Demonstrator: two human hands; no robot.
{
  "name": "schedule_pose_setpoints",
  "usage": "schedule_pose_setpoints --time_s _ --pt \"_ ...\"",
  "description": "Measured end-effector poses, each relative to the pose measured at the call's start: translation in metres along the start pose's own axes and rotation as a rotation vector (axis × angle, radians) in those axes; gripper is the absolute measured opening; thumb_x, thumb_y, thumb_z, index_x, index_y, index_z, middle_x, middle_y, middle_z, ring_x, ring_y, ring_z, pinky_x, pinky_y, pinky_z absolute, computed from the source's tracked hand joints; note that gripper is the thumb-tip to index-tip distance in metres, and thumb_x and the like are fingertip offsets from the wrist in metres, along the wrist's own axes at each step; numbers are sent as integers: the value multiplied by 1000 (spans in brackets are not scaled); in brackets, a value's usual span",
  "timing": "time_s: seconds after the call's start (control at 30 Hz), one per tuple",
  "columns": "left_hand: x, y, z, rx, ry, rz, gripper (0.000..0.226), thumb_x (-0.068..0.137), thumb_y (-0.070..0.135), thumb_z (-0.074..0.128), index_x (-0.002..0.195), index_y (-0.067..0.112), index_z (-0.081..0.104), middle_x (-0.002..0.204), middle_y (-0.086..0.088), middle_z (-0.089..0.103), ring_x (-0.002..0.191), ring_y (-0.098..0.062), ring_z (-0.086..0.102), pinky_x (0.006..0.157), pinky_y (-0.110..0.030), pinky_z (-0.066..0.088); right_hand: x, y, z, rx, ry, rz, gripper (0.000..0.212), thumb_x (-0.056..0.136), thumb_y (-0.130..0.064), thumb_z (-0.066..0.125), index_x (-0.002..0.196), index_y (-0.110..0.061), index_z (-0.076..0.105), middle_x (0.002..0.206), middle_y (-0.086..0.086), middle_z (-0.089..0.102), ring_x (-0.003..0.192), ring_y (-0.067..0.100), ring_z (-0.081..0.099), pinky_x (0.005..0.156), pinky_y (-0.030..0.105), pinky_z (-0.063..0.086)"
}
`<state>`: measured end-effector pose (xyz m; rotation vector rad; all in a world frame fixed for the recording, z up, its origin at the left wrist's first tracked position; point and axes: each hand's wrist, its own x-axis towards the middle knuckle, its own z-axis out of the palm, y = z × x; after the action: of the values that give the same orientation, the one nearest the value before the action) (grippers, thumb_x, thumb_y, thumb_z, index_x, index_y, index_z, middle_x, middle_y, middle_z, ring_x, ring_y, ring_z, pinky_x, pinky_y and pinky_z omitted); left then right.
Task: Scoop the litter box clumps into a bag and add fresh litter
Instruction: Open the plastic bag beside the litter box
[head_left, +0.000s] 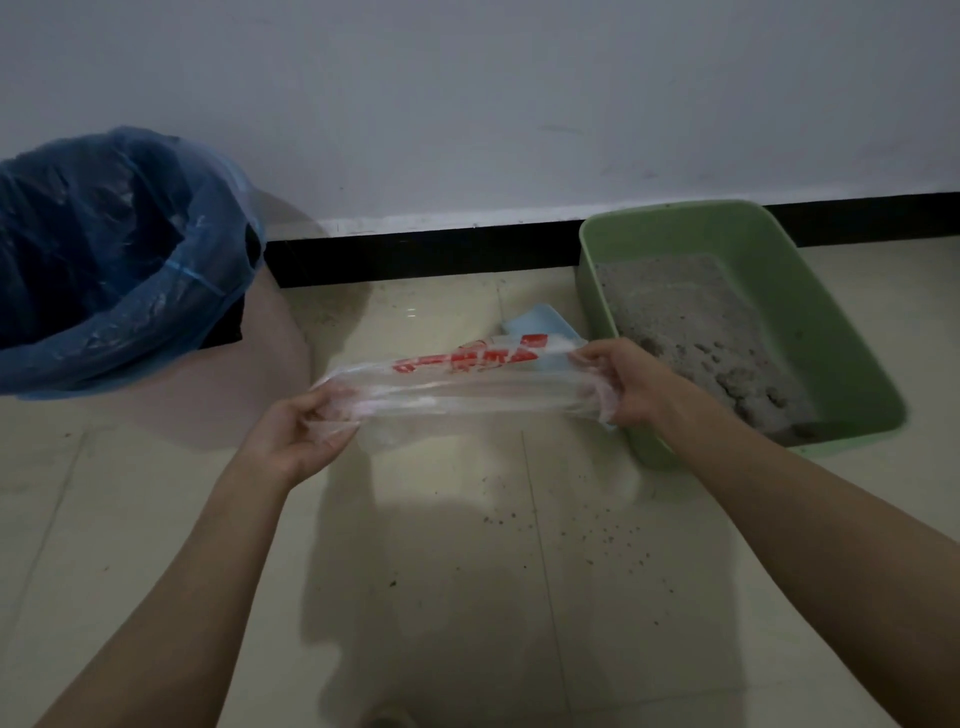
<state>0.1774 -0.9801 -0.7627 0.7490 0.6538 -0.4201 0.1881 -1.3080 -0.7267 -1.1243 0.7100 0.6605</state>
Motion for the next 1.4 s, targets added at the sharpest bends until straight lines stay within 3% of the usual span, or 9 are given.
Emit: schedule_pose_setpoints --time_s 0.17,0.33,0.5,0.6,0.8,1.0,1.13,1.27,1.4 --pt "-4 -1 2 -219 -121 -25 54 14 -9 76 40 17 36 33 6 29 30 -5 15 30 -13 19 8 5 0 -457 -64 -40 25 84 -28 64 98 -8 60 74 3 66 55 15 59 49 23 51" --pt "-6 -3 -4 -189 -159 8 50 28 6 83 67 15 55 47 6 39 35 -7 33 35 -14 33 16 20 4 -1314 96 -226 66 83 -55 59 131 -12 48 119 7 53 102 26 57 82 32 47" --pt "-15 -18 15 147 -134 147 11 72 12 71 72 23 74 61 7 65 52 -5 57 50 -22 53 21 21 11 -1371 349 -259 75 83 -75 28 84 -6 58 88 11 61 76 24 57 68 31 45" --pt "-5 -28 17 302 13 254 22 84 0 51 86 19 61 43 8 51 31 -4 41 31 -14 35 20 25 13 -1248 423 -233 77 85 -74 14 68 -10 53 78 10 58 69 22 54 65 31 42" --pt "10 -40 10 613 285 175 14 86 28 51 74 21 49 40 9 25 29 -6 19 35 -8 16 28 26 21 -1074 285 -144 93 81 -78 11 141 -13 39 144 15 42 125 32 47 107 44 38" --pt "21 -40 19 872 393 211 29 94 39 47 89 10 48 68 -7 48 43 -14 41 41 -19 36 41 27 20 -919 383 -195 73 87 -63 42 134 -8 43 130 13 52 112 30 55 93 38 48" --pt "30 -39 18 984 338 297 52 89 36 57 127 7 37 110 -14 57 78 -25 60 50 -26 52 41 23 28 -1428 657 -570 59 89 -42 53 135 -9 36 134 14 42 122 32 42 99 45 38" --pt "29 -46 14 1576 467 641 73 84 26 65 142 13 23 140 -19 32 124 -35 38 99 -45 38 44 23 42 -1797 519 -1006 30 95 -19 46 124 -11 52 125 9 51 115 25 45 97 38 37" --pt "32 -53 24 2047 259 1120 47 70 -7 67 114 6 58 111 -19 57 99 -38 53 80 -44 44 58 29 54 -1873 297 -903 34 93 -10 48 126 -10 50 127 9 50 114 22 49 91 33 46"
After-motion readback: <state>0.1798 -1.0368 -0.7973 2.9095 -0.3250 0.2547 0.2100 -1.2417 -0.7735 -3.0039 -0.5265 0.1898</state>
